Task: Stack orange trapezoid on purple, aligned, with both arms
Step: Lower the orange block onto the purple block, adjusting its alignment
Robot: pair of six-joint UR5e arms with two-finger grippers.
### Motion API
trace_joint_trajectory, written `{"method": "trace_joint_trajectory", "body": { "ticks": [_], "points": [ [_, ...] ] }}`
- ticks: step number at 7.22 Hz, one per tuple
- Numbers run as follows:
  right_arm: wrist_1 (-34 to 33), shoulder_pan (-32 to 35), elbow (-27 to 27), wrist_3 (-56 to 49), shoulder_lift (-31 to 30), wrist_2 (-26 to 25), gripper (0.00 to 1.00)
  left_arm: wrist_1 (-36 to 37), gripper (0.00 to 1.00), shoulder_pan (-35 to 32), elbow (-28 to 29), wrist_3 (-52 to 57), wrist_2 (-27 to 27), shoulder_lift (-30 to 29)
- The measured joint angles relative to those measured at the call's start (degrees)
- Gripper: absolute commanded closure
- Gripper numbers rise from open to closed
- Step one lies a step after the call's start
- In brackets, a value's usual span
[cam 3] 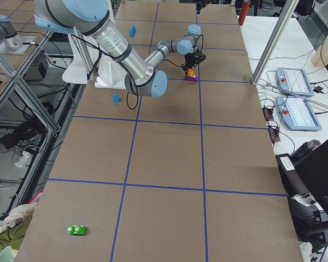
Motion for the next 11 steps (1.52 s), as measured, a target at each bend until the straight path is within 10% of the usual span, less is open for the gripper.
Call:
{"method": "trace_joint_trajectory", "body": {
  "ticks": [11],
  "points": [
    [0.17, 0.37, 0.22, -10.03, 0.00, 0.03, 1.00, 0.00, 0.00, 0.09, 0.37, -0.01, -0.04, 0.00]
  ]
}}
